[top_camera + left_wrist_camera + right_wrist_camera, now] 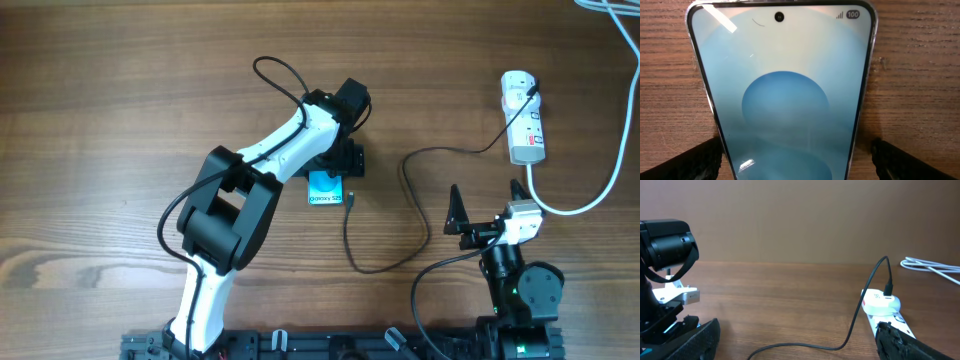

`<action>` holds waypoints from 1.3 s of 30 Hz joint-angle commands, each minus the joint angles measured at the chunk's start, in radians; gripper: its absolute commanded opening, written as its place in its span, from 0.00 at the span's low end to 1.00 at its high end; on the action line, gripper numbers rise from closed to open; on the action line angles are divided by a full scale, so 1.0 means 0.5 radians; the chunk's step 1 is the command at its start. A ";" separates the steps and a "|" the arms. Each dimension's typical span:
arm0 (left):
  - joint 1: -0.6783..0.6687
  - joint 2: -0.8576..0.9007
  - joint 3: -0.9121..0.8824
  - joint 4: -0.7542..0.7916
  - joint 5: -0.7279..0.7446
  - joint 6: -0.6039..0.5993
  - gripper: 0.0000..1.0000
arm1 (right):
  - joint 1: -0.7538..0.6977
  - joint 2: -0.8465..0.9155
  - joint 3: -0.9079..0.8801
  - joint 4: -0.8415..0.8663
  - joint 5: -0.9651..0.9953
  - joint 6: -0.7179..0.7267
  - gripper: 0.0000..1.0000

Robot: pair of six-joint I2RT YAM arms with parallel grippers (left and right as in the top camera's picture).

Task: Plug charger to phone and switch on socket
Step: 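Close the left gripper on the phone's top edge, then lift the phone with the left gripper and raise it upright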

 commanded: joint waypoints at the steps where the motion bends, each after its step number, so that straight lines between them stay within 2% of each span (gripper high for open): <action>1: -0.022 0.152 -0.040 0.035 0.150 -0.035 1.00 | 0.008 -0.011 -0.002 0.006 0.026 -0.024 1.00; 4: -0.022 0.152 -0.040 0.027 0.129 -0.036 0.91 | 0.008 -0.011 -0.002 0.006 0.026 -0.024 1.00; 11: -0.021 0.152 -0.039 -0.005 0.130 -0.035 0.78 | 0.008 -0.011 -0.002 0.006 0.026 -0.024 1.00; 21: 0.024 0.150 0.005 -0.053 0.130 -0.036 0.74 | 0.008 -0.011 -0.002 0.006 0.026 -0.024 1.00; 26: 0.092 0.150 0.272 -0.328 0.160 -0.034 0.72 | 0.008 -0.011 -0.002 0.006 0.026 -0.024 1.00; 28: 0.115 0.150 0.458 -0.533 0.178 -0.034 0.71 | 0.008 -0.011 -0.002 0.006 0.026 -0.024 1.00; 31: 0.127 0.150 0.693 -0.790 0.443 0.060 0.69 | 0.008 -0.011 -0.002 0.006 0.026 -0.024 1.00; 33: 0.135 0.150 0.851 -0.962 0.742 0.204 0.75 | 0.008 -0.011 -0.002 0.006 0.026 -0.024 1.00; 37: 0.151 0.150 1.125 -1.245 1.281 0.468 0.77 | 0.008 -0.011 -0.002 0.006 0.026 -0.024 1.00; 39: 0.172 0.132 1.183 -1.321 1.539 0.504 0.77 | 0.008 -0.011 -0.002 0.006 0.026 -0.024 1.00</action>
